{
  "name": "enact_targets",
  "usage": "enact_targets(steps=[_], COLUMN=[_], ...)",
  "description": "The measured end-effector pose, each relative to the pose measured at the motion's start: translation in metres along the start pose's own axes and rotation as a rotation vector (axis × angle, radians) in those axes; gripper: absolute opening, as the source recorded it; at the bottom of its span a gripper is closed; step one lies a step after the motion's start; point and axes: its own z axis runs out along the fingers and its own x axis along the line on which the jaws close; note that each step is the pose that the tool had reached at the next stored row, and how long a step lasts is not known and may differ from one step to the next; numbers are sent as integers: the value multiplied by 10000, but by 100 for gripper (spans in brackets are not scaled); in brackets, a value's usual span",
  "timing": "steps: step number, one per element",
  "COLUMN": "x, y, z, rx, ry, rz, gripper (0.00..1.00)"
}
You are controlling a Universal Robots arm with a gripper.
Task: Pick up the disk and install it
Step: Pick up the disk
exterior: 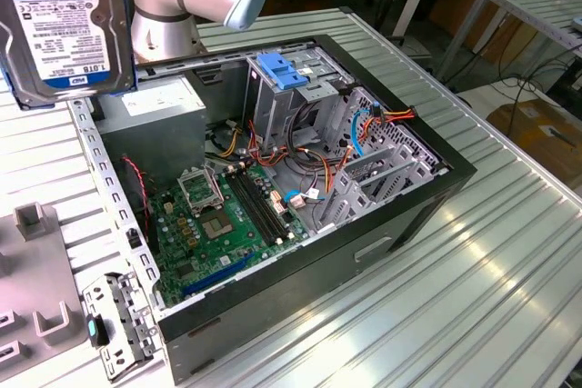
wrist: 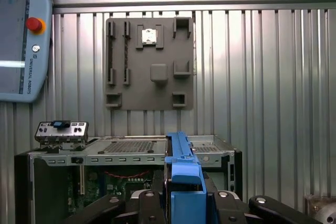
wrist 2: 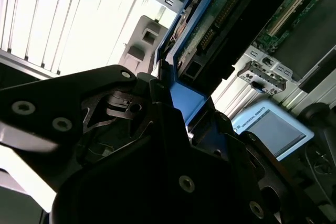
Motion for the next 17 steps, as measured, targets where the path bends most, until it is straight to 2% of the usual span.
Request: enact_targets(steps=[10, 15, 17], x=[6, 6, 7], y=[-282, -484, -533], z=[-1, -2, -2], rx=[0, 0, 0], ry=[0, 0, -1], rz=[-1, -1, 0], gripper=[37, 37, 37])
